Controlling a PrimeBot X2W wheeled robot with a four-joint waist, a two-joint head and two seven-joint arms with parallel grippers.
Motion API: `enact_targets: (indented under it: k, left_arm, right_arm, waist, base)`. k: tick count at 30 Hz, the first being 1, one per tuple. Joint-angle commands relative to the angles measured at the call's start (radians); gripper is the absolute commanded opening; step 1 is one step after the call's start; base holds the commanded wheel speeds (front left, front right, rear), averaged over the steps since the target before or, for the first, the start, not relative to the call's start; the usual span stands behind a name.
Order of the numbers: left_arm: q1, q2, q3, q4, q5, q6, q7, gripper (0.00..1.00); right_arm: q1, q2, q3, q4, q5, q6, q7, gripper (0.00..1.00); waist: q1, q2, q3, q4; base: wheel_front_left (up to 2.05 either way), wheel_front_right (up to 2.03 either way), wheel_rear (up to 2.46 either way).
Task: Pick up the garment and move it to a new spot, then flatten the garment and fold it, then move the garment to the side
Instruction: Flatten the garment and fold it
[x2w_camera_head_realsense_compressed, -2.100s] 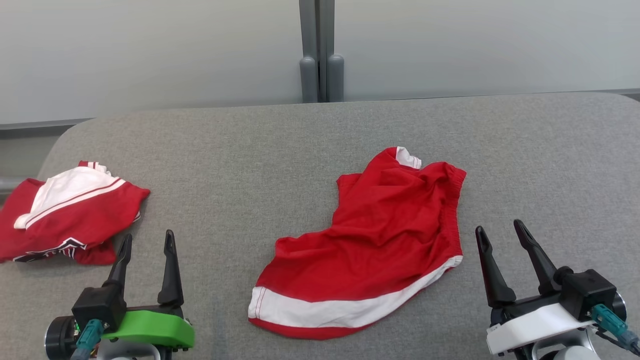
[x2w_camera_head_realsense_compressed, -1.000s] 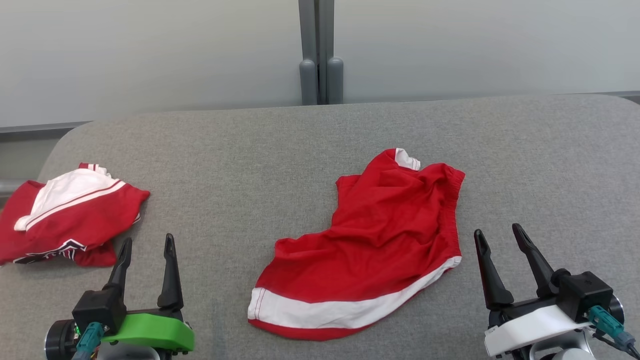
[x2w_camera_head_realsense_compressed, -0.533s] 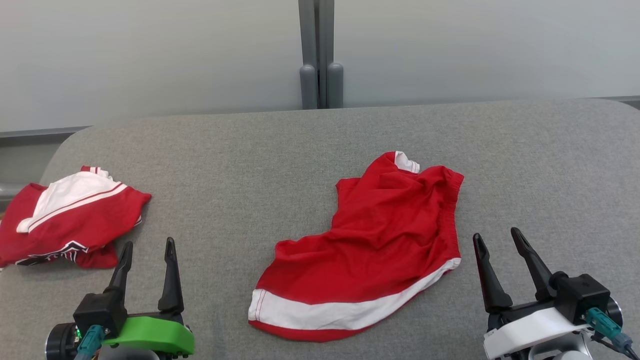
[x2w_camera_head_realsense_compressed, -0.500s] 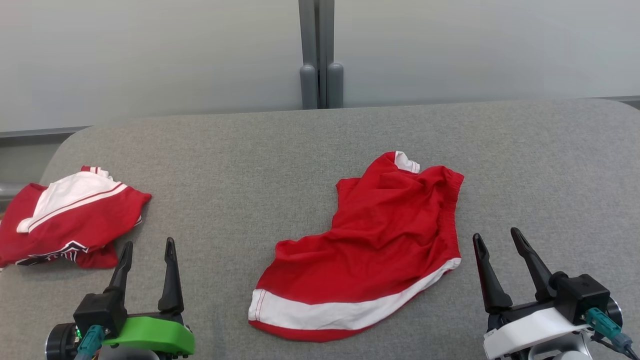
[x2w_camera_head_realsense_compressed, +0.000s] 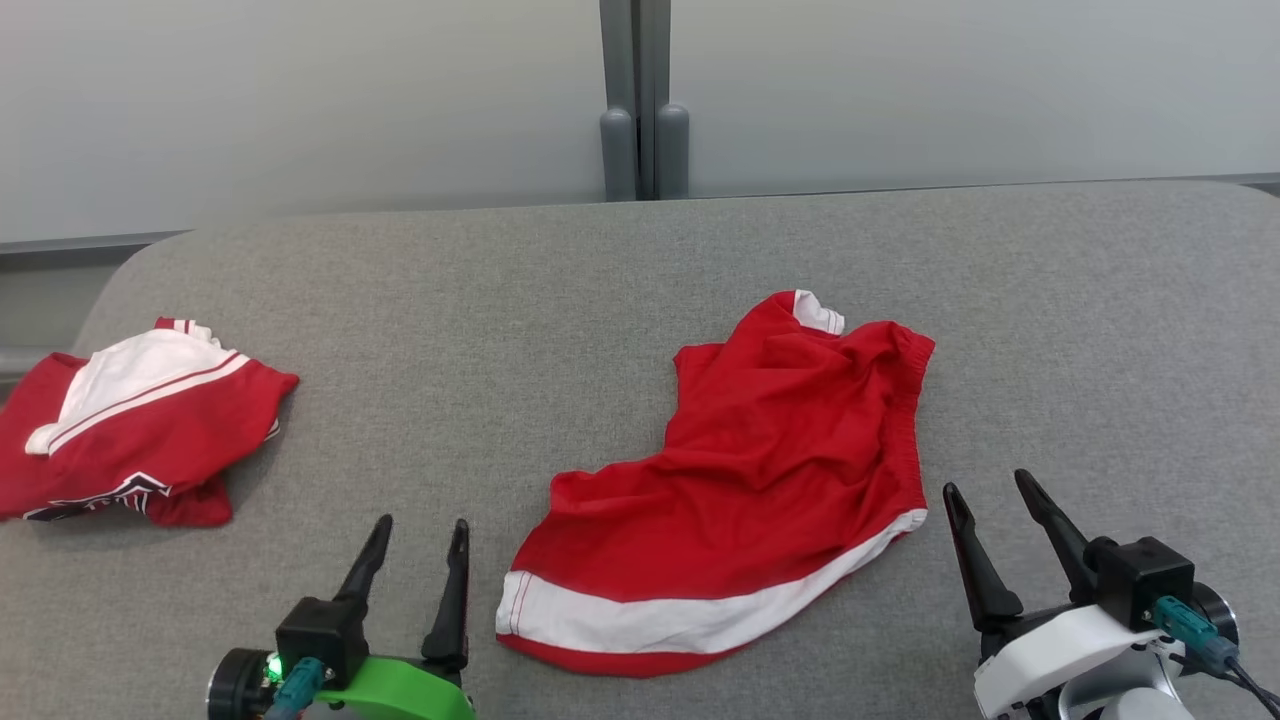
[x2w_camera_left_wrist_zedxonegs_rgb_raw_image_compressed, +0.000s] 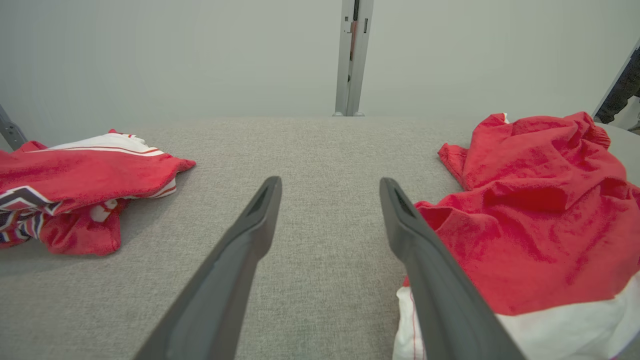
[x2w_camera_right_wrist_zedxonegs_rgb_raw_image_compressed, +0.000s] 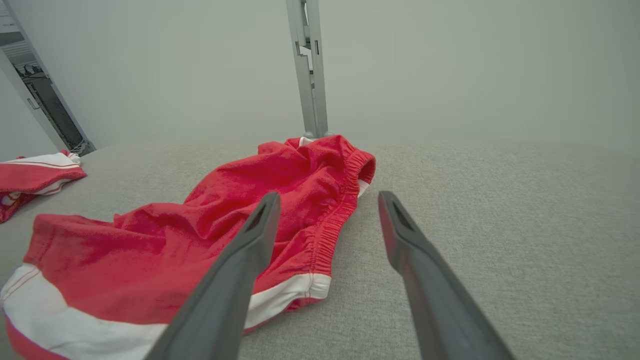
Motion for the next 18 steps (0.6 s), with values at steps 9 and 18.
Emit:
enact_targets:
  k: [9, 18]
  left_arm:
    - [-0.041, 0.004, -0.137, 0.125, -0.011, -0.009, 0.000, 1.00]
    - [-0.080, 0.008, -0.237, 0.226, -0.051, -0.011, 0.000, 1.00]
  right_arm:
    - [-0.118, -0.074, 0.101, 0.201, 0.046, 0.000, -0.016, 1.00]
    - [-0.218, -0.130, 0.248, 0.339, 0.134, 0.000, -0.021, 1.00]
  waist:
    - [0.0000, -0.0001, 0.069, 0.011]
    - [0.0000, -0.0001, 0.109, 0.018]
  base:
    - [0.00, 0.00, 0.00]
    - [0.00, 0.00, 0.00]
